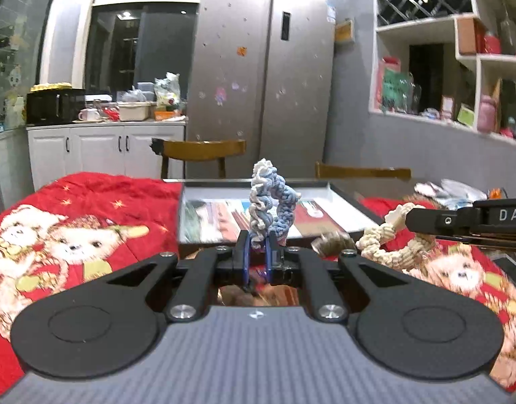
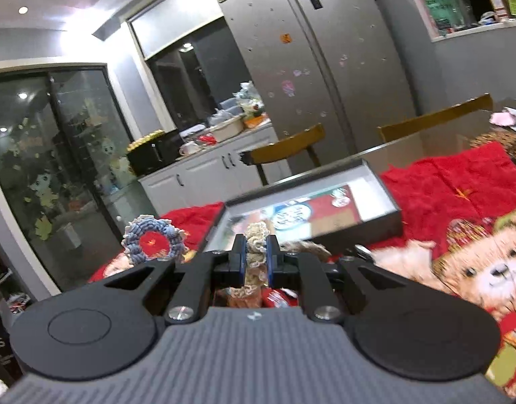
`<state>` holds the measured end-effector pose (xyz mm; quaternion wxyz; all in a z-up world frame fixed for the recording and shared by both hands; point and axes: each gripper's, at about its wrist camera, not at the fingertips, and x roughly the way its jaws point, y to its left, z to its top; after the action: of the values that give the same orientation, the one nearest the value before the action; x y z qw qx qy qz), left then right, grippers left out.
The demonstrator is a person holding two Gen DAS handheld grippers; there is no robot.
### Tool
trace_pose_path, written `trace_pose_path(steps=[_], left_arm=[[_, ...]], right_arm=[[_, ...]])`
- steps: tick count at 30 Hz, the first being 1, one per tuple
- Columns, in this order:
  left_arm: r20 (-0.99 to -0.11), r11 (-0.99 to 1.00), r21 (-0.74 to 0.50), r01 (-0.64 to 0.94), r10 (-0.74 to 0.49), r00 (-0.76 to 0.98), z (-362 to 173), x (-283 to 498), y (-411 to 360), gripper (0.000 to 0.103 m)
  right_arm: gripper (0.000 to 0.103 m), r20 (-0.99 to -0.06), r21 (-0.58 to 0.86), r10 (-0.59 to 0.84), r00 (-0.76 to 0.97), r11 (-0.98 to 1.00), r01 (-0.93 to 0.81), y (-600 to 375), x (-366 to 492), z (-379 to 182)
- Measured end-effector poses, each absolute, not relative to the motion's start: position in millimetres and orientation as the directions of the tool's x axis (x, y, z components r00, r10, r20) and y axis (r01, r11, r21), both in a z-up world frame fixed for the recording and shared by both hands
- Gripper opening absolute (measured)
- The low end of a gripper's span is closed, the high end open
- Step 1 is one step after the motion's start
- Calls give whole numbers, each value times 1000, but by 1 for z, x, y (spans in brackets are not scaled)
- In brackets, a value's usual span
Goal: Organize objects
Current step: 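Lift the blue scrunchie with the left gripper while the right gripper grasps the cream scrunchie, then carry both scrunchies over the black box and lower them inside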
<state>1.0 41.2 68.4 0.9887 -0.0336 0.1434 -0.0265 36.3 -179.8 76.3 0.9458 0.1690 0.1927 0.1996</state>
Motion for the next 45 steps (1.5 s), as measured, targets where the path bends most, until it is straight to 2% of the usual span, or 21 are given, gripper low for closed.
trace_pose_path(steps=[9,17,26,32,35,37,45], left_arm=[[-232,997,-81,-4,-15,973,114,13,76,11],[-217,998,-56,28,-40,975,159,37,96,11],[-271,981,-193,-1,-53,961,188,101,115,11],[-336,964,-265,15,-106,936,170,142,122,11],[-380,976,-218,26,-110,918,149,161,117,11],[-421,981,-193,28,-109,901,134,173,113,11],[-570,982,-191,12,-121,813,80,213,112,11]], right_arm=[[14,-258,420,517,816,821,-387,-156,63,113],[14,-220,473,549,806,783,-405,-130,110,140],[14,-240,523,537,809,773,-358,-121,167,143],[14,-284,541,524,803,779,-317,-119,193,116],[14,-292,554,516,805,778,-298,-121,203,98],[14,-342,544,497,797,797,-263,-121,215,89],[14,-454,570,480,751,804,-170,-123,246,45]])
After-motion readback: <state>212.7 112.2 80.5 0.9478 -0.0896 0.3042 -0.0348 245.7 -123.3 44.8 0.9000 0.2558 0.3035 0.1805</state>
